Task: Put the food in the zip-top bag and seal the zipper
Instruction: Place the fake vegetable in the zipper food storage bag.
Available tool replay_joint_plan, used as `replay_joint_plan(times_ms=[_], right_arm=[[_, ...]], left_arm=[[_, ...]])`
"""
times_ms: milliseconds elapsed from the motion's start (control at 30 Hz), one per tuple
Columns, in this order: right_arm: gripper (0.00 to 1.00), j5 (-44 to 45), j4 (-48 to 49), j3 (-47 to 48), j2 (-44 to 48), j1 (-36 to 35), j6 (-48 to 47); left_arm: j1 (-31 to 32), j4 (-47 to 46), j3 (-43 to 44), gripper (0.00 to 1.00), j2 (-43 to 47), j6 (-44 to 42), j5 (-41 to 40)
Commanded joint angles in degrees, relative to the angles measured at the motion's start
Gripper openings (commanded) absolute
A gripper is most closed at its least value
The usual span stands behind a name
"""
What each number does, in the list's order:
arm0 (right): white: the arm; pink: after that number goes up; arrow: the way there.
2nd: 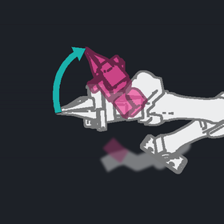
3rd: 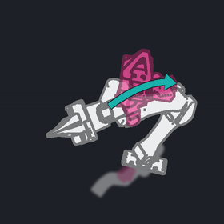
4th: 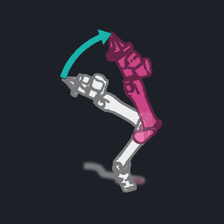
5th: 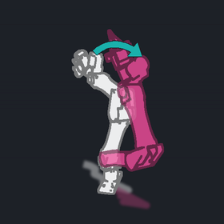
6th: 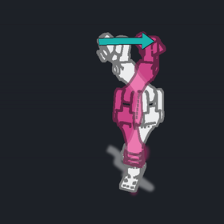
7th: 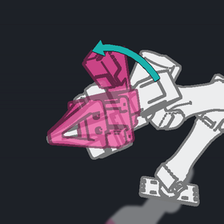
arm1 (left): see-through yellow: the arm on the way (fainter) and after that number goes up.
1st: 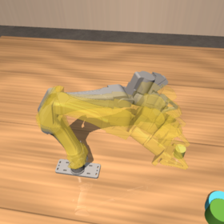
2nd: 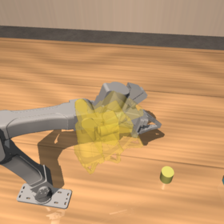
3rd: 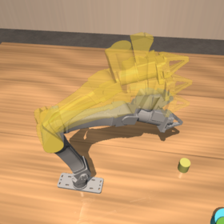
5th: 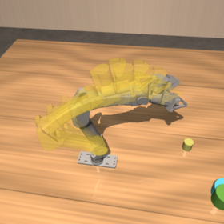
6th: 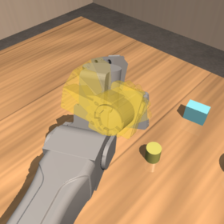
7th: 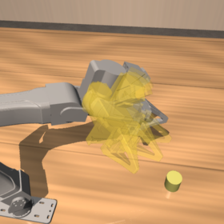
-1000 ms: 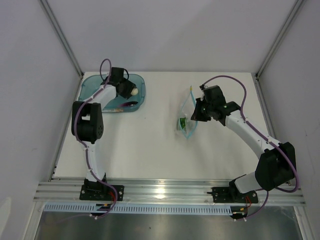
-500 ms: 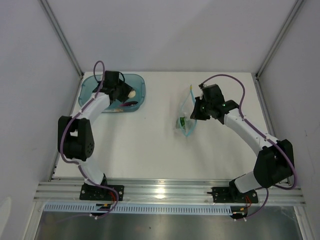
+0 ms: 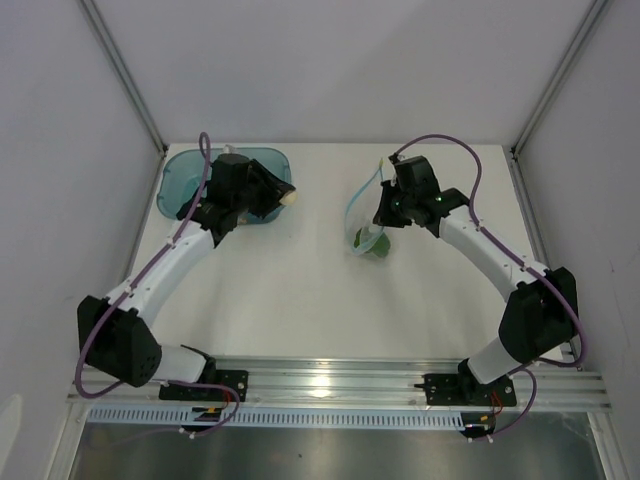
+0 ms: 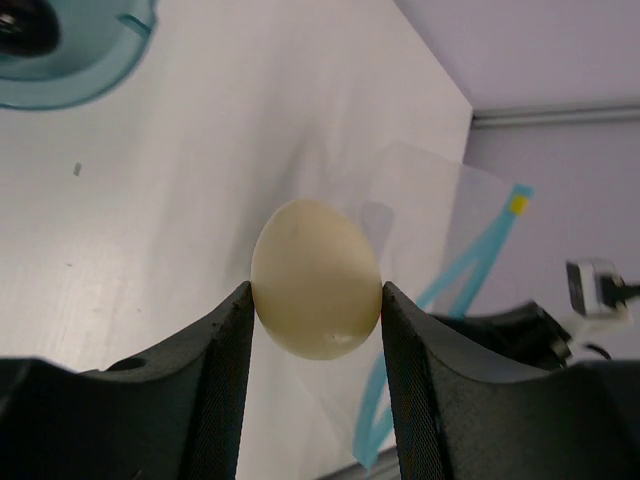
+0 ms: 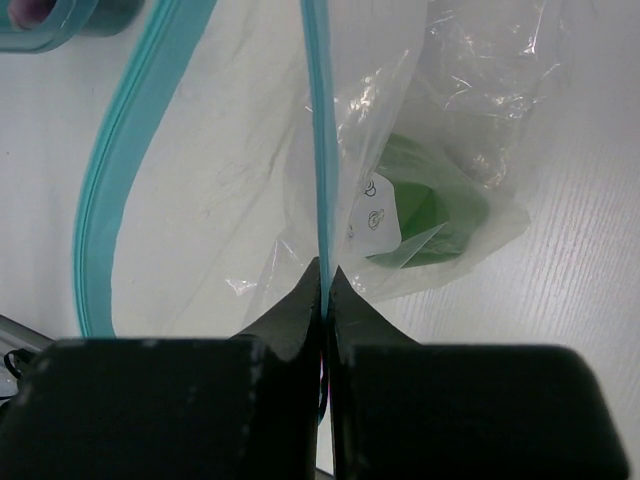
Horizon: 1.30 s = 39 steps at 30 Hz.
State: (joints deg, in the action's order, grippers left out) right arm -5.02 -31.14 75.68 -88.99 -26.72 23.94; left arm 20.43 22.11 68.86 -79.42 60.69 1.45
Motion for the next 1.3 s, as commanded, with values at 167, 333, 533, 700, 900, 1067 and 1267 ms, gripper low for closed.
replay_joint_plan(times_ms=[167,333,533,700,900,1067,1267], right_arm=[[0.0,1.94,0.02,3.51,0.66,-2.72,0.4],[0.0,2.11,-0.15,3.69,1.62,-4.21,0.93],[0.0,1.85,-0.42,3.95,2.59,-5.53,1.63],[0.0,1.41,-0.51,3.33,3.65,-6.15,2.25],[0.0,1.24,-0.68,2.63,5.23,-6.5,2.6],[0.0,1.24,-0.86,1.84,6.28,-7.03,2.77],[0.0,1.15,-0.42,0.7,6.81,-7.73,3.13]], left_arm=[[10.58,3.38,-0.13,0.01,8.4,-0.75,-1.18],[15.69,3.91,1.19,0.01,9.1,0.48,-1.19],[20.53,2.59,0.84,0.01,8.32,2.42,-1.19],[23.6,1.8,1.19,0.01,5.59,3.03,-1.19],[24.93,1.45,0.84,0.0,2.78,3.65,-2.86],[24.84,0.66,1.19,0.01,0.58,3.74,-2.6],[24.93,0.39,2.77,0.01,-2.58,3.83,-1.89]])
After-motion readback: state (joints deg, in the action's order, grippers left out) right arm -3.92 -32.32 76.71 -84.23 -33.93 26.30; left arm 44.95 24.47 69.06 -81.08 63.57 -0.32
